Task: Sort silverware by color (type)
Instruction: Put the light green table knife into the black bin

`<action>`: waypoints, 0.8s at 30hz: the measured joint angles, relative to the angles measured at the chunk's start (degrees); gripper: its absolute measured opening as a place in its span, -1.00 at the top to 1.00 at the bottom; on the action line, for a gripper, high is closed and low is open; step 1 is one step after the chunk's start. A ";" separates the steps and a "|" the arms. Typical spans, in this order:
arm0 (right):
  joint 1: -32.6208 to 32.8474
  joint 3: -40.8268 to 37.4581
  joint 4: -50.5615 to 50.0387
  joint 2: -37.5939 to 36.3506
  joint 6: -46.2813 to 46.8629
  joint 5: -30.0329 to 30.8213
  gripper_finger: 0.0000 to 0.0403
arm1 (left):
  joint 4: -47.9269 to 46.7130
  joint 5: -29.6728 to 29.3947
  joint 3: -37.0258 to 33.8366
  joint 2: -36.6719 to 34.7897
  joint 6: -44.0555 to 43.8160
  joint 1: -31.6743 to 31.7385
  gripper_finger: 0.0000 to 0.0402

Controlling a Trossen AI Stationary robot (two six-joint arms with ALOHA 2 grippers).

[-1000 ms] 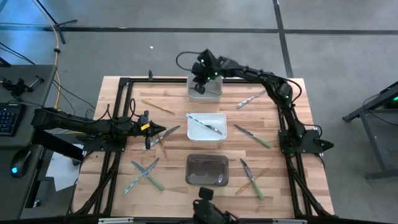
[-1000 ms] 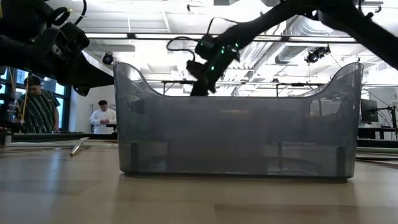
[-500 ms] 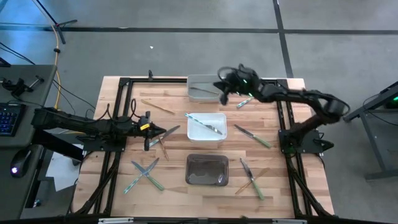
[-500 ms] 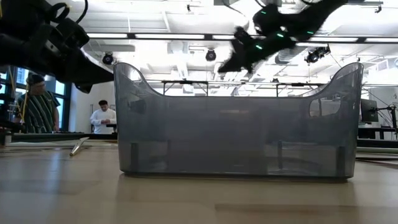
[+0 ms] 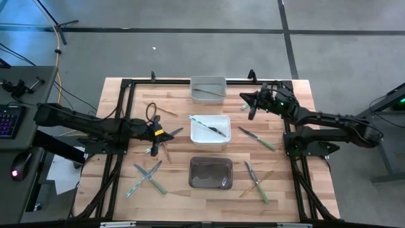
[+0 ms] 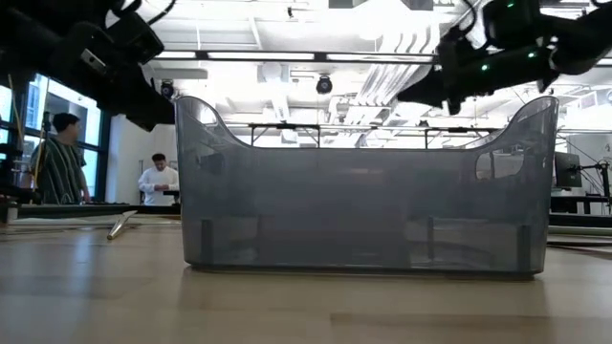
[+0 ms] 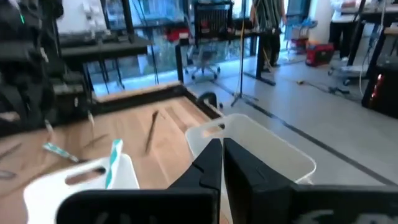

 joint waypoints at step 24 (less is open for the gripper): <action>29.32 4.09 -39.18 -2.50 16.80 25.47 1.00 | 14.24 -2.62 4.19 22.27 -3.31 -8.79 1.00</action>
